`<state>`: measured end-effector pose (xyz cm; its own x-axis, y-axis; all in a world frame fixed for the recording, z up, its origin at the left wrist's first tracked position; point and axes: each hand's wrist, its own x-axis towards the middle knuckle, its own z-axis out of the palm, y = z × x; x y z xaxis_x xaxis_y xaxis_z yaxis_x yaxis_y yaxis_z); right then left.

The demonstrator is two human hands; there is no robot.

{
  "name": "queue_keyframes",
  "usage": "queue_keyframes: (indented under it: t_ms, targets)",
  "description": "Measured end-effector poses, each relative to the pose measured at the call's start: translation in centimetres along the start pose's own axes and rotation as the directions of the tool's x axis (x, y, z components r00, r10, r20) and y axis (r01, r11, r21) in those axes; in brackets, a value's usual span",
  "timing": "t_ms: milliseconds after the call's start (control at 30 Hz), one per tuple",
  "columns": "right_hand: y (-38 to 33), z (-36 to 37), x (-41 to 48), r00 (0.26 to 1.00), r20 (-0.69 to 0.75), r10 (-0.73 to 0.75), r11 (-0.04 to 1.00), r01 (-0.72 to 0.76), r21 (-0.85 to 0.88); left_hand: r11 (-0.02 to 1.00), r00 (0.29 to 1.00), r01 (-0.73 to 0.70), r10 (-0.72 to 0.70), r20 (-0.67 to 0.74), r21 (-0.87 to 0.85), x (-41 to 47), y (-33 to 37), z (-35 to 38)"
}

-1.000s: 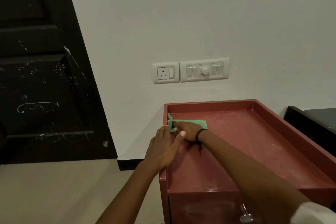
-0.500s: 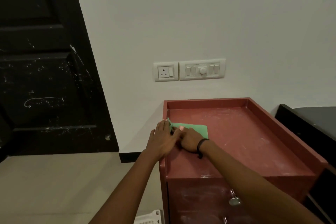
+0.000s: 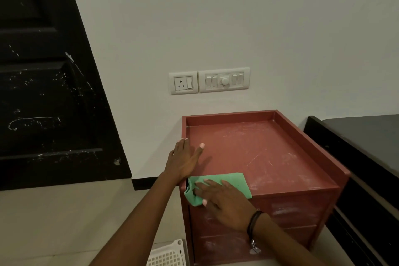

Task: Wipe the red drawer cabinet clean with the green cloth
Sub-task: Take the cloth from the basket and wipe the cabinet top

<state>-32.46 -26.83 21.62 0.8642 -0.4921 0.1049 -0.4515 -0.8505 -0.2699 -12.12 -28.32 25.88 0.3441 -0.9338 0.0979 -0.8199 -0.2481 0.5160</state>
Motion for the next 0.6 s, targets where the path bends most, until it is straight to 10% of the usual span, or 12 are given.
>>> queue_keyframes:
  t_ms: [600]
  targets:
    - [10.0, -4.0, 21.9, 0.989, 0.014, 0.146, 0.989, -0.145, -0.042, 1.0, 1.0, -0.019, 0.019, -0.005, 0.017, 1.2, -0.7, 0.9]
